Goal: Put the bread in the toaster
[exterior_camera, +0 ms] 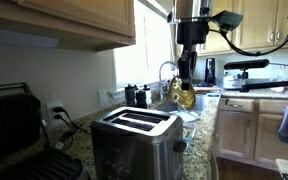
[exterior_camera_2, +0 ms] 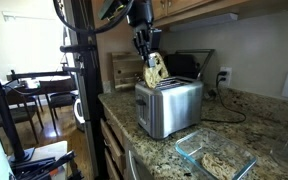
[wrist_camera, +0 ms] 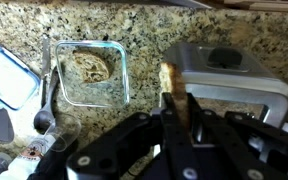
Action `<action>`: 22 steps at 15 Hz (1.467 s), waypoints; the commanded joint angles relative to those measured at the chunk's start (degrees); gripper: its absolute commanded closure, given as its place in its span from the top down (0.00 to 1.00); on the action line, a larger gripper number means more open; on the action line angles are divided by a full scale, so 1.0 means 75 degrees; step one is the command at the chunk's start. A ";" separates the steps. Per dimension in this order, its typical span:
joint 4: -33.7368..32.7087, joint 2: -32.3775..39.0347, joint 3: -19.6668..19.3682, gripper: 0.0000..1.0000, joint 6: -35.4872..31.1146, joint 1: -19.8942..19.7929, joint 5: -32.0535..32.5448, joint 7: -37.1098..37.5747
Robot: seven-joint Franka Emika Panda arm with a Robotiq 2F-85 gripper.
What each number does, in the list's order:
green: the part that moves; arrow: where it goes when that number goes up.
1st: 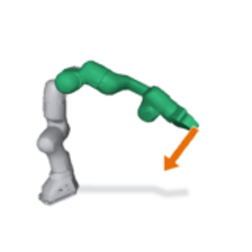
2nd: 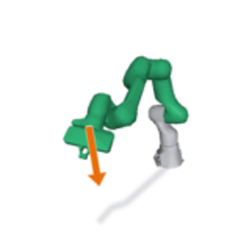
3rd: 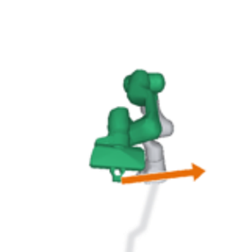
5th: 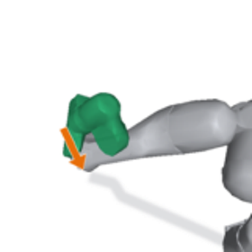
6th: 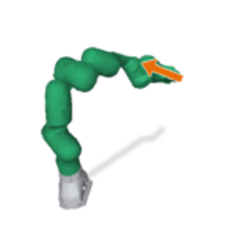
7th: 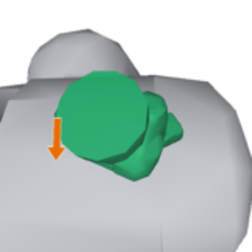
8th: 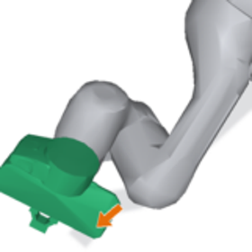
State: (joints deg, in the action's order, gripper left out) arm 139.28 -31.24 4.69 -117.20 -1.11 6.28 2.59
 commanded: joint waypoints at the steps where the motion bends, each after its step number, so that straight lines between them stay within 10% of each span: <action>1: 0.0501 -0.0969 0.0203 0.06 0.0296 0.0236 0.0011 0.0390; 22: 0.0139 -0.0209 0.0443 0.06 -0.0262 0.0200 0.0392 0.0579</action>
State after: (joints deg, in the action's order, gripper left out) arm 140.96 -33.20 7.27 -118.59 -0.08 7.93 4.80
